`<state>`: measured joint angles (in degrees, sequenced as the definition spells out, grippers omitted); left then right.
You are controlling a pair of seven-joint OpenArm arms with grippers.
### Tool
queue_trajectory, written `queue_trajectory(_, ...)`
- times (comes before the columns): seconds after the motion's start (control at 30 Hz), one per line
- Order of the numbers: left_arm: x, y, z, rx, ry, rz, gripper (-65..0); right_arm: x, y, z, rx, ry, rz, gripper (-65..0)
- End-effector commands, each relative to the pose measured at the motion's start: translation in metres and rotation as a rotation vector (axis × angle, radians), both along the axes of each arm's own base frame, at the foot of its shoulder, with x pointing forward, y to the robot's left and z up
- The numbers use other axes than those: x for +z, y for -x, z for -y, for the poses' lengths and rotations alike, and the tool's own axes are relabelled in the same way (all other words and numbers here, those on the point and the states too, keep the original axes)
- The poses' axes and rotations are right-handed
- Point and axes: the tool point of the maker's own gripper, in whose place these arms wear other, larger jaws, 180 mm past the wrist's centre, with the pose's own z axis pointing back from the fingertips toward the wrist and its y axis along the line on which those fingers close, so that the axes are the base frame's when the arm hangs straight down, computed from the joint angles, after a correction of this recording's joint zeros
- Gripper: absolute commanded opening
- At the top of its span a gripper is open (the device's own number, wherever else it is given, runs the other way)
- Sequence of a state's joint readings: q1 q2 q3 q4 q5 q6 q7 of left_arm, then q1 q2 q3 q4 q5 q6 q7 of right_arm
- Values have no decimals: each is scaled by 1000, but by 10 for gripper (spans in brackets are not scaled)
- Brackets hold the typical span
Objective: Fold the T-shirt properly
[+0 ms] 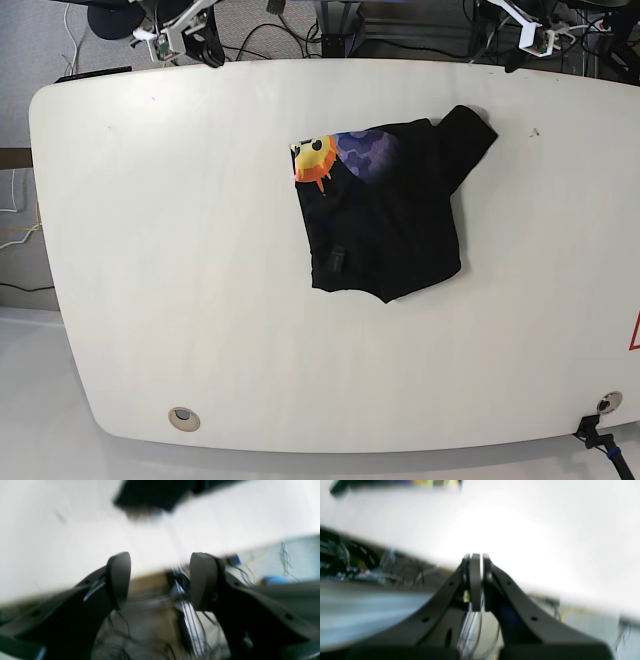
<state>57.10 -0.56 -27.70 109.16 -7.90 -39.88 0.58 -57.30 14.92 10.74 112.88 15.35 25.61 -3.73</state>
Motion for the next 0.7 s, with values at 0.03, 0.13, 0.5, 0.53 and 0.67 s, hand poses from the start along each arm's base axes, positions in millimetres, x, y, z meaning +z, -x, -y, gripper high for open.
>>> queue_trajectory(0.03,3,21,2,24,22,-32,-315,4,25,0,-17,-18,-40,-642)
queue_trajectory(0.13,-9,50,5,60,44,-116,-315,-7,59,0,-54,-26,-139,-642)
queue_trajectory(0.5,-122,93,9,84,117,-381,-315,-132,151,-17,-83,10,-495,-642)
queue_trajectory(0.53,-136,100,14,70,122,-423,-315,-143,149,-15,-92,10,-508,-642)
queue_trajectory(0.67,-177,104,22,54,132,-516,-315,-181,143,-8,-123,10,-565,-642)
